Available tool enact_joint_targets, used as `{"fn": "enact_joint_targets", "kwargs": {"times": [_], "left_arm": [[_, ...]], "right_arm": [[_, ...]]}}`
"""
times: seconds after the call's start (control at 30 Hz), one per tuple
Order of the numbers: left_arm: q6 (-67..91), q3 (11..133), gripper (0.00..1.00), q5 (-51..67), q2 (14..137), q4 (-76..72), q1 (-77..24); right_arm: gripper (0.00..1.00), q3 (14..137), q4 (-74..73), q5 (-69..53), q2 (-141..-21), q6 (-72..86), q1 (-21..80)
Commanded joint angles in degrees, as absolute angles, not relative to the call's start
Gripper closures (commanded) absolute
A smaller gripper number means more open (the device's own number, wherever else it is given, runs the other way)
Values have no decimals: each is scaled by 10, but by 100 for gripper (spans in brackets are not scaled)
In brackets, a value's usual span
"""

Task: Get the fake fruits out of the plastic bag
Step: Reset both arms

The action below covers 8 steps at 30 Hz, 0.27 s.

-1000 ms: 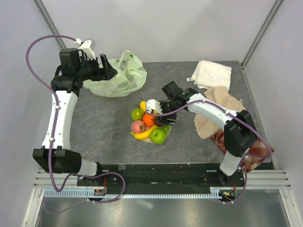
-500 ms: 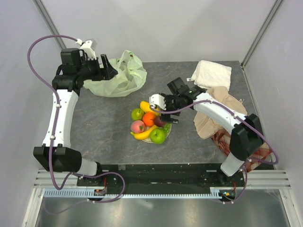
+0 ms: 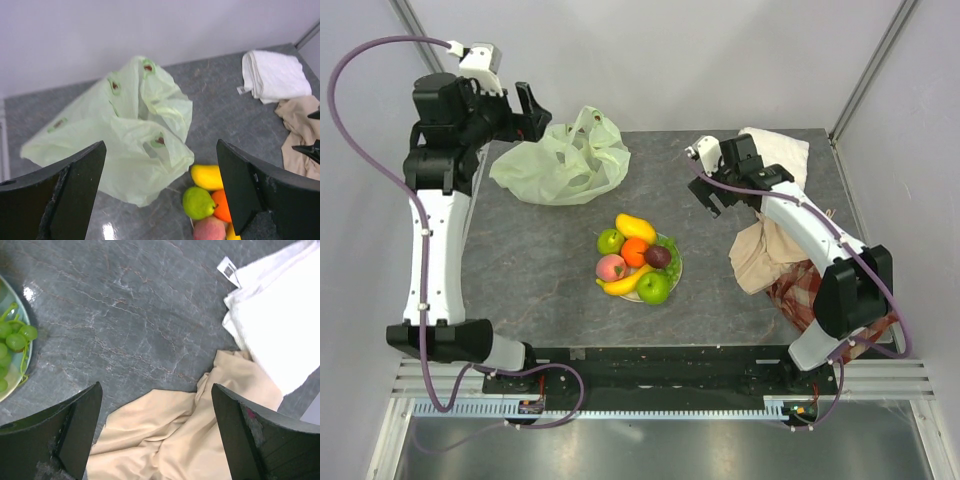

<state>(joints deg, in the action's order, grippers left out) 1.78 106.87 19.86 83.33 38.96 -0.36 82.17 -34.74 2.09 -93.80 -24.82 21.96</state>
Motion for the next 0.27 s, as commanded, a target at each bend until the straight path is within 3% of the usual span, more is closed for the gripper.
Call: {"fn": "enact_joint_targets", "kwargs": {"times": [0.0,0.23], "left_arm": [[-38,1107,1,200,788,383,-2],[-88,992,1,197,672,397,-2]], "right_arm": [[2,817,-328,62,-924,-178,220],[2,819,-342,38,-899,-197,219]]}}
